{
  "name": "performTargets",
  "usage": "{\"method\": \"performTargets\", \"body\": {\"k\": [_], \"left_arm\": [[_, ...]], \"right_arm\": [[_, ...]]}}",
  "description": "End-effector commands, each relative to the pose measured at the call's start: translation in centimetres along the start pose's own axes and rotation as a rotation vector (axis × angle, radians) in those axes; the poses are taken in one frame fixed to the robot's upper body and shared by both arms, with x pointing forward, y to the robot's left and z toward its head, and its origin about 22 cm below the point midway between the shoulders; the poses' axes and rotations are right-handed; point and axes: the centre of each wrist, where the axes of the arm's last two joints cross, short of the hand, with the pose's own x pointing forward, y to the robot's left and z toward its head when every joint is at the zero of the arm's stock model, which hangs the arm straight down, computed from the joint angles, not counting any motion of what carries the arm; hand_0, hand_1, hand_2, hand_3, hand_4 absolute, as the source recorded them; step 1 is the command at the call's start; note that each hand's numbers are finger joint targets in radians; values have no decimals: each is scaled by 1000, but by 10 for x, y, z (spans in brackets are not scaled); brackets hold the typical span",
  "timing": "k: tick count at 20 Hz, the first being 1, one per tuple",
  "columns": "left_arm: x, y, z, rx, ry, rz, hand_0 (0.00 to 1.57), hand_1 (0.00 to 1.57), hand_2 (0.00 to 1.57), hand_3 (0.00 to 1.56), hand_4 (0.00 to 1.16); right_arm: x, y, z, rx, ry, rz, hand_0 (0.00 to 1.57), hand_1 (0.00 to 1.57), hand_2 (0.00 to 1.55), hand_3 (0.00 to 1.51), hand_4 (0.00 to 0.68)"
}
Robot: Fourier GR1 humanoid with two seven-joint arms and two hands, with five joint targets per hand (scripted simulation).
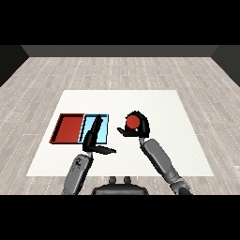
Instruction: Pick the red can and put it in the red box
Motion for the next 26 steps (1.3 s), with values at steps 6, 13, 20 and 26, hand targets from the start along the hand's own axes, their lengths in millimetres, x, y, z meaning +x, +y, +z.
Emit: {"method": "performTargets", "body": {"k": [6,13,20,26], "left_arm": [[-18,-13,1,-25,76,18,0,0,0,0,0],[-42,-15,-12,-35,133,22,0,0,0,0,0],[-51,-44,-8,-34,149,41,0,0,0,0,0],[-45,-32,-30,-54,161,78,0,0,0,0,0]], "right_arm": [[10,28,10,13,-48,-8,1442,1442,1430,1395,616],[8,27,12,53,-72,-42,1455,1455,1442,1392,656],[18,34,39,63,-113,-27,1463,1463,1427,1384,654],[22,25,23,91,-106,-39,1473,1473,1441,1386,676]]}}
